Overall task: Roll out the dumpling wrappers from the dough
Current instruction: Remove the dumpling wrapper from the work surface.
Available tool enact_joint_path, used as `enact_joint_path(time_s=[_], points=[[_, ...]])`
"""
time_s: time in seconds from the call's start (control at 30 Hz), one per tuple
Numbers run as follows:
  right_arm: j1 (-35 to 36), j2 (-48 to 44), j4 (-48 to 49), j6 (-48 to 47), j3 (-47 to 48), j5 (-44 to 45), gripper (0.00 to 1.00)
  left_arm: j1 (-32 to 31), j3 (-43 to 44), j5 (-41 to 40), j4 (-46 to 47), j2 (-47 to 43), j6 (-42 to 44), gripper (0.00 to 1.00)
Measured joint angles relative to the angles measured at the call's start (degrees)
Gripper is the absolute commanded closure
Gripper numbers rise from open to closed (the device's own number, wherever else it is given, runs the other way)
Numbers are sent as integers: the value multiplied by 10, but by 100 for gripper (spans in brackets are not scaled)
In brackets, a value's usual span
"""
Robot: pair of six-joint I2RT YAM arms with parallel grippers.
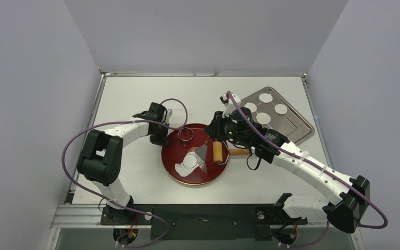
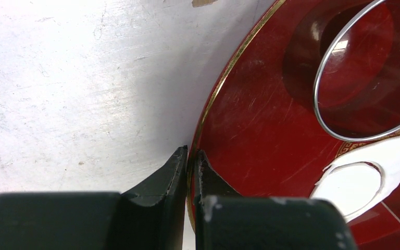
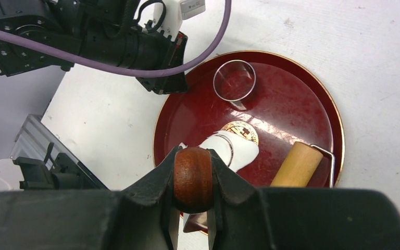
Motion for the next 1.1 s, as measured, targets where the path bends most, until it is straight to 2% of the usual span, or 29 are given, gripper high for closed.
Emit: enact_joint_path(time_s=[1.1], points=[[-14, -6, 36, -4, -5, -15, 100, 1, -6, 2, 12, -2, 1, 100]])
